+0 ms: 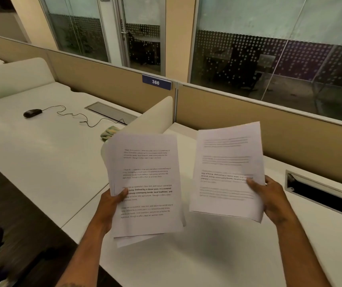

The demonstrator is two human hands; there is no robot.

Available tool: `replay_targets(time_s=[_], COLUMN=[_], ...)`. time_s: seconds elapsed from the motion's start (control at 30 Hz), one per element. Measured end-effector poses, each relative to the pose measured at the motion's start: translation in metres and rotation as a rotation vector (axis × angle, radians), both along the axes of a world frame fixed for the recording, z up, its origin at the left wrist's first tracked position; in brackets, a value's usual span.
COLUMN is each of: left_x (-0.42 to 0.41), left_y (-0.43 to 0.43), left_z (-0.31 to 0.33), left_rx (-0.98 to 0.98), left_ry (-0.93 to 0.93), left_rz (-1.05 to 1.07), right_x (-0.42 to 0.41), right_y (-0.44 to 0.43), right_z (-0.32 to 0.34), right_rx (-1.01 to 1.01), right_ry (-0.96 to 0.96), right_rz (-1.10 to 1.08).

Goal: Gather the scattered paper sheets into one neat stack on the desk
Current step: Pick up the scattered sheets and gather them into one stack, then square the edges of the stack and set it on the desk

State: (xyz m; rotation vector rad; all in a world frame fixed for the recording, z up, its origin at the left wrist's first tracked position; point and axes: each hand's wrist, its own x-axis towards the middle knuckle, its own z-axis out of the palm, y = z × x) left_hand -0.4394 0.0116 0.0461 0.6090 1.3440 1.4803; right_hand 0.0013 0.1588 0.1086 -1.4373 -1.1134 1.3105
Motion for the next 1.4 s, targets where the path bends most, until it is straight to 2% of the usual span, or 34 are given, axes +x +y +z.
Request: replay_targets(time_s=[0.17, 0.27, 0.37, 0.5, 0.6, 0.8, 0.9, 1.0, 1.23, 1.4], left_x=[0.031, 0.063, 0.100, 0.152, 0.190, 0.265, 0.299, 0.327, 0.364, 0.366], left_y=[0.017, 0.026, 0.029, 0.028, 0.027, 0.020, 0.016, 0.017, 0.025, 0.023], left_z=[0.003, 0.006, 0.009, 0.007, 0.009, 0.007, 0.003, 0.007, 0.031, 0.023], left_rx=[0.005, 0.007, 0.013, 0.016, -0.035, -0.047, -0.054, -0.029, 0.137, 0.110], left_ry=[-0.016, -0.037, -0.073, -0.071, -0.091, 0.010, 0.030, 0.042, 0.121, 0.198], left_rz=[-0.093, -0.177, -0.263, -0.350, -0.420, -0.521, -0.569, -0.581, -0.567, -0.598], right_x=[0.022, -0.001, -0.017, -0.005, 0.021, 0.082, 0.122, 0.154, 0.184, 0.192], right_y=[-0.031, -0.053, -0.074, -0.095, -0.104, -0.120, -0.121, -0.120, -0.131, -0.140], right_z=[0.025, 0.015, -0.002, -0.017, -0.025, -0.036, -0.031, -0.015, 0.011, -0.001], right_rx=[-0.014, -0.054, -0.099, -0.085, -0.043, -0.056, -0.047, 0.043, 0.254, 0.202], right_ry=[0.197, 0.229, 0.241, 0.215, 0.126, 0.103, 0.075, 0.041, -0.009, 0.064], right_rz=[0.142, 0.213, 0.185, 0.179, 0.120, 0.047, -0.007, -0.050, -0.096, -0.073])
